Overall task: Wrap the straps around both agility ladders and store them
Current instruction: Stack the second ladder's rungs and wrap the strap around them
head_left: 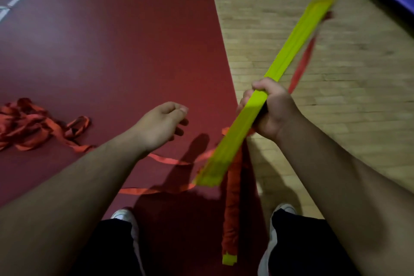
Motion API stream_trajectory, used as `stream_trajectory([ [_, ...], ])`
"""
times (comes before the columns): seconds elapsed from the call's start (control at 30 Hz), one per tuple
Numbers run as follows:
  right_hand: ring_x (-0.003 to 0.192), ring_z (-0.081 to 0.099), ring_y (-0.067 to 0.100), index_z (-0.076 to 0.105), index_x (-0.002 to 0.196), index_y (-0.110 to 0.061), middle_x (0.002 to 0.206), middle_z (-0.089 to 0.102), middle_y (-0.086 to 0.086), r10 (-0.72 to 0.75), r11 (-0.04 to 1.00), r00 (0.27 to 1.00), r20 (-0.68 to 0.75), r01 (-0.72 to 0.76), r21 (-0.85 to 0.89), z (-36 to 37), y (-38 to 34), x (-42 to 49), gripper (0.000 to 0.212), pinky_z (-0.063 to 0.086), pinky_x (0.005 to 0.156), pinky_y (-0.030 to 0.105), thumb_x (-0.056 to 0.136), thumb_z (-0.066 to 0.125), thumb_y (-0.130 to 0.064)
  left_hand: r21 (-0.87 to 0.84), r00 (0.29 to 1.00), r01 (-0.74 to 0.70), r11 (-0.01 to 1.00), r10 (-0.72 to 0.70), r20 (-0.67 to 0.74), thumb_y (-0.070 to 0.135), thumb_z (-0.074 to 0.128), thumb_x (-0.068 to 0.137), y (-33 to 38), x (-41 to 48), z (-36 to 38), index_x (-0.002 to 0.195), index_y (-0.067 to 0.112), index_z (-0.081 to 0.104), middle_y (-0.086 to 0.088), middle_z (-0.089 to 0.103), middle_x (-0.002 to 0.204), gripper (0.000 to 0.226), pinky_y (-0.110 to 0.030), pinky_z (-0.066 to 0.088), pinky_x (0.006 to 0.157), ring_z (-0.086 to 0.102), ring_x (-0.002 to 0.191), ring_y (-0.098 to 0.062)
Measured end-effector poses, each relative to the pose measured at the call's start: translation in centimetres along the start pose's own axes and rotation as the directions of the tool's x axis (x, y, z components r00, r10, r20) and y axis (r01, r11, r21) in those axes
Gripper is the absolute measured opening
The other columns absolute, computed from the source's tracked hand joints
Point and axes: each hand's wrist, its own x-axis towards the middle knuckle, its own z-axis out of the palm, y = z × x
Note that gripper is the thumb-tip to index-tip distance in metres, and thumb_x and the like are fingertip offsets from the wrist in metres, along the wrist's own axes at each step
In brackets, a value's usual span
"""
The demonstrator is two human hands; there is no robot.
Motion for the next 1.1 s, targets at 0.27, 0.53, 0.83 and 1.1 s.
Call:
stream_trajectory([
  [0.27, 0.05, 0.044, 0.015, 0.049, 0.075, -0.016, 0.061, 0.046, 0.002, 0.273, 0.897, 0.957, 0.098, -0.217, -0.385, -1.0, 2.1, -1.1, 0.018, 0.043, 0.056, 0.029, 0.092, 0.05, -0.012, -0.343, 0.989, 0.147, 0.928, -0.146, 0.028, 0.056, 0.048, 0.098, 0.7, 0.0, -0.5, 0.111, 0.017, 0.066, -0.004, 0.073, 0.103, 0.045, -0.039, 0.054, 0.082, 0.067, 0.088, -0.021],
  [0.53, 0.053, 0.048, 0.024, 0.056, 0.09, -0.005, 0.062, 0.052, 0.011, 0.348, 0.662, 0.902, 0.254, -0.045, -0.748, -1.3, 5.7, -3.5, 0.03, 0.042, 0.057, 0.036, 0.064, 0.069, -0.014, -0.66, 0.988, 0.151, 0.736, -0.118, 0.095, 0.078, 0.062, 0.068, 1.3, 0.6, -2.2, 0.136, 0.013, 0.054, -0.002, 0.066, 0.124, 0.094, -0.035, 0.051, 0.095, 0.065, 0.111, -0.016],
  [0.83, 0.057, 0.058, 0.027, 0.059, 0.103, 0.003, 0.067, 0.059, 0.018, 0.591, 0.632, 0.722, 0.359, -0.138, -0.762, -0.5, 6.1, -4.7, 0.056, 0.048, 0.061, 0.034, 0.053, 0.071, -0.018, -0.934, 0.979, 0.017, 0.358, 0.183, 0.088, 0.043, 0.056, 0.086, 2.4, -0.4, -1.4, 0.112, 0.021, 0.061, 0.001, 0.071, 0.085, 0.034, -0.041, 0.058, 0.082, 0.07, 0.081, -0.017],
  [1.1, 0.099, 0.064, 0.019, 0.049, 0.126, -0.027, 0.108, 0.066, -0.005, -0.111, -0.063, 0.954, 0.279, 0.273, -0.96, 0.5, 7.9, -4.7, 0.072, 0.046, 0.074, 0.033, 0.069, 0.087, -0.049, -0.871, 0.965, -0.127, 0.474, -0.143, -0.219, 0.042, 0.06, 0.094, 3.3, 0.6, -0.1, 0.116, 0.01, 0.056, -0.004, 0.064, 0.087, 0.039, -0.036, 0.057, 0.073, 0.065, 0.074, -0.017],
])
